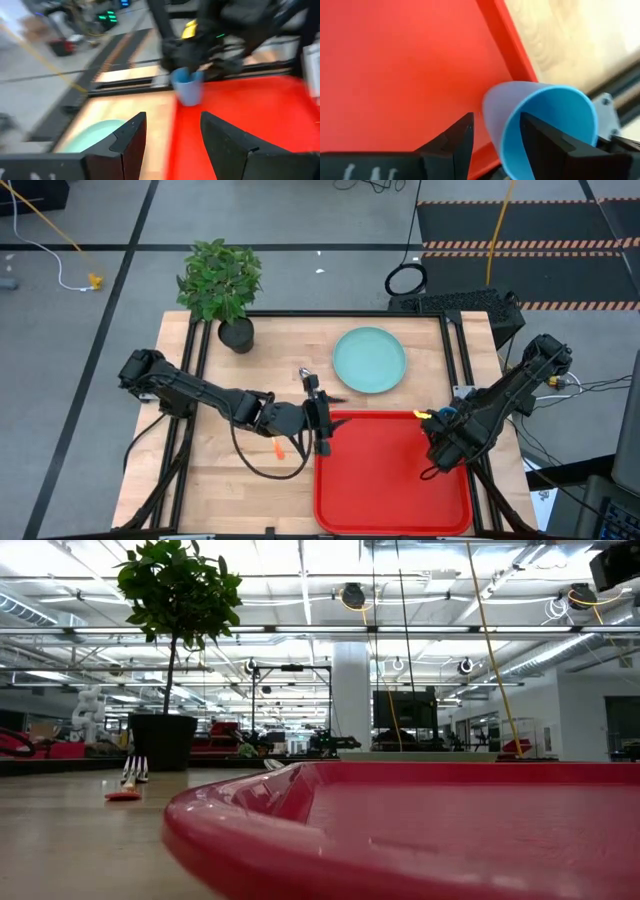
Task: Pick and place plate/cup/fork/spoon on tray
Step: Put the light blue plate on the red serving tray
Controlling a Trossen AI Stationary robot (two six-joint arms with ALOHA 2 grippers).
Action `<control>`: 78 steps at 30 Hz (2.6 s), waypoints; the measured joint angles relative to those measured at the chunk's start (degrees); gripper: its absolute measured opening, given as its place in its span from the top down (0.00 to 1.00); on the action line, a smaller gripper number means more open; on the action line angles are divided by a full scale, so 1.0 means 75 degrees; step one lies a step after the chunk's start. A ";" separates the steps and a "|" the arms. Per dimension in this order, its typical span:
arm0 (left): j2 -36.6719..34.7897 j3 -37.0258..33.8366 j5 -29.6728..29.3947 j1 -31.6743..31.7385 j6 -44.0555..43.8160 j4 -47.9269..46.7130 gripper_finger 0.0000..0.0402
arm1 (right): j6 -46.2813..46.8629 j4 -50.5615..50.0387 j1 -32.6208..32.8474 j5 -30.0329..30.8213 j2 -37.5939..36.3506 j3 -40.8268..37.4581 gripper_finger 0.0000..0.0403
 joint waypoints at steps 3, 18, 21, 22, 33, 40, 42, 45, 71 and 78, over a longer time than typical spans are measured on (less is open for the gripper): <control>0.0006 0.0000 -0.0970 0.0190 0.0340 -0.0236 0.53 | 0.0016 0.0242 0.0000 0.0131 -0.0215 0.0000 0.62; 0.1309 0.0003 0.0985 0.1539 0.0421 -0.0276 0.53 | 0.0322 0.1196 0.0057 0.0542 -0.0689 0.0000 0.62; 0.1618 0.0009 0.1391 0.1705 0.0567 0.0058 0.53 | -0.0044 0.1382 0.0108 0.0650 -0.0689 0.0071 0.62; 0.1670 0.0005 0.1502 0.1762 0.0626 -0.0029 0.53 | -0.0120 0.1396 0.0108 0.0738 -0.0689 0.0140 0.62; 0.2465 0.0002 0.1767 0.2201 0.1277 -0.0162 0.53 | -0.2073 0.2403 0.0076 0.1840 -0.0697 0.0786 0.62; 0.2810 0.0019 0.1911 0.2507 0.1735 -0.0057 0.53 | -0.2810 0.3144 0.0035 0.1826 -0.0693 0.0784 0.62; 0.2867 0.0001 0.2180 0.2564 0.1849 -0.0243 0.53 | -0.2840 0.3225 0.0035 0.1828 -0.0691 0.0784 0.62; 0.3055 0.0008 0.2489 0.2574 0.2054 -0.0228 0.53 | -0.2871 0.3304 0.0032 0.1831 -0.0691 0.0784 0.62; 0.4012 0.0009 0.2489 0.2840 0.3704 0.0795 0.97 | -0.3359 0.3734 0.0035 0.1834 -0.0691 0.0784 0.62; 0.4010 0.0006 0.2508 0.2748 0.3711 0.1056 0.95 | -0.3330 0.3734 0.0041 0.1807 -0.0691 0.0784 0.62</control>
